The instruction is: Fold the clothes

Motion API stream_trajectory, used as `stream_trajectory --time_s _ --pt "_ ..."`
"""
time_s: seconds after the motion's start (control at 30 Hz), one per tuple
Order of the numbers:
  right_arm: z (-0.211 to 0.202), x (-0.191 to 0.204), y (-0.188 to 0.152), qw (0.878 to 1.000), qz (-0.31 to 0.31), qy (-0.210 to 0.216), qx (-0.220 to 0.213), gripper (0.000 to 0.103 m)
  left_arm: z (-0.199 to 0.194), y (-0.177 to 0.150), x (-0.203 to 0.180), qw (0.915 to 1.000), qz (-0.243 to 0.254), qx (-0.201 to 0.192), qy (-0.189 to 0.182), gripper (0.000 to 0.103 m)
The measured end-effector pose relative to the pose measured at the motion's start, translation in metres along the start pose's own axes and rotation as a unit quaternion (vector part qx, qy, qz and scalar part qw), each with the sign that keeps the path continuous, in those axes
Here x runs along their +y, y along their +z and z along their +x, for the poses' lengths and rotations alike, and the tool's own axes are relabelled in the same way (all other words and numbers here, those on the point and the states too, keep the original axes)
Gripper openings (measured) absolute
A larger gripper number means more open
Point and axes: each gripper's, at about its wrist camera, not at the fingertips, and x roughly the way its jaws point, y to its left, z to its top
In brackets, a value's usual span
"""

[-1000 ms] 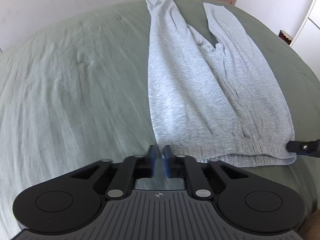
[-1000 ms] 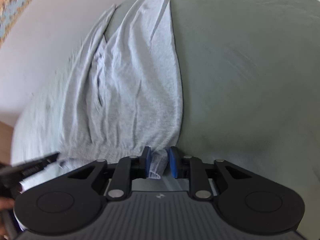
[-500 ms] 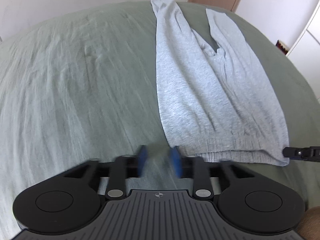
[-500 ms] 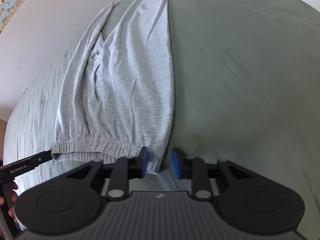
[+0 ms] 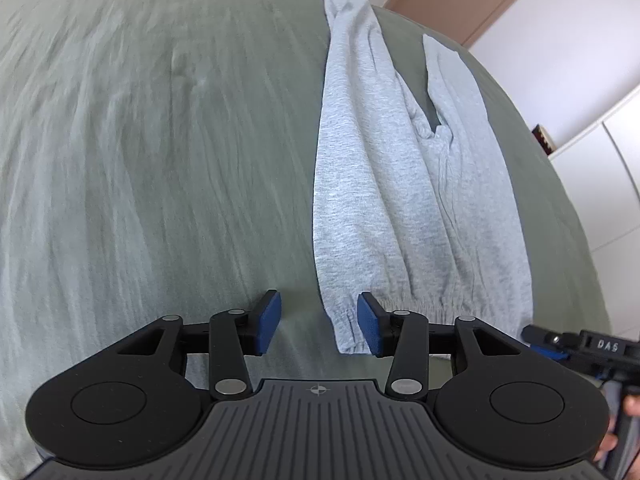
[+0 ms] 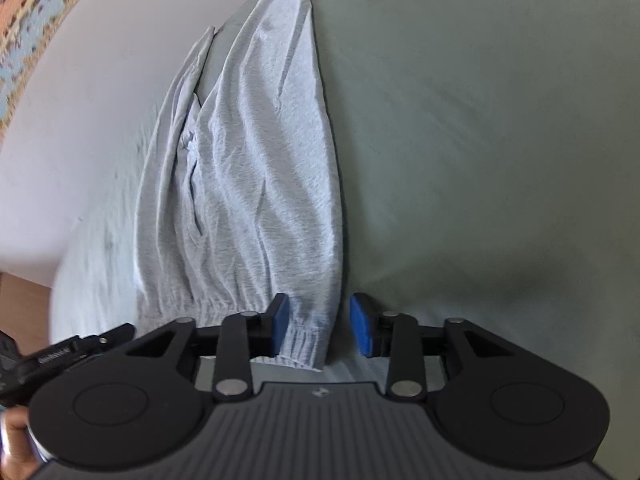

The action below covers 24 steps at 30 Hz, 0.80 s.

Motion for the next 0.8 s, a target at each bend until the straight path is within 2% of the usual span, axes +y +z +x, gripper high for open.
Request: stream_trajectory --time_s 0.13,0.17,0.23,0.33,0.4,0.5,0.57,0.6,0.67,0.73,0.77,0.8 --pt "0.003 -0.003 0.002 0.999 0.023 0.049 -0.001 0.074 0.008 0.005 -0.002 0.9997 -0.009 -0.002 -0.023 0.055" --pt "0.005 -0.004 0.002 0.998 0.028 0.057 -0.001 0.076 0.009 0.006 -0.003 0.9995 -0.015 -0.001 -0.028 0.055" --pt "0.008 -0.006 0.004 0.997 0.037 0.063 0.000 0.077 0.013 0.008 -0.002 0.9989 -0.025 0.001 -0.040 0.055" --pt "0.008 -0.011 0.006 0.996 0.053 0.074 0.003 0.077 0.018 0.009 0.003 0.9948 -0.056 0.014 -0.084 0.054" --pt "0.007 -0.017 0.007 0.994 0.063 0.087 0.005 0.077 0.021 0.007 0.003 0.9947 -0.054 0.015 -0.086 0.052" --pt "0.008 -0.024 0.006 0.992 0.073 0.101 0.009 0.076 0.021 0.006 0.005 0.9956 -0.047 0.013 -0.080 0.041" --pt "0.010 -0.024 0.006 0.991 0.080 0.106 0.013 0.076 0.022 0.008 0.009 0.9953 -0.058 0.016 -0.075 0.029" --pt "0.011 -0.023 0.006 0.991 0.079 0.107 0.014 0.075 0.023 0.008 0.011 0.9951 -0.063 0.017 -0.075 0.027" --pt "0.014 -0.019 0.005 0.991 0.078 0.106 0.017 0.056 0.023 0.009 0.011 0.9949 -0.066 0.018 -0.074 0.021" --pt "0.018 -0.017 0.003 0.992 0.073 0.096 0.023 0.016 0.021 0.008 0.010 0.9957 -0.059 0.019 -0.069 0.012" --pt "0.018 -0.017 0.001 0.993 0.077 0.092 0.023 0.010 0.020 0.008 0.010 0.9963 -0.055 0.019 -0.064 0.009" --pt "0.019 -0.018 0.000 0.993 0.081 0.087 0.023 0.010 0.019 0.007 0.008 0.9967 -0.053 0.018 -0.060 0.008"
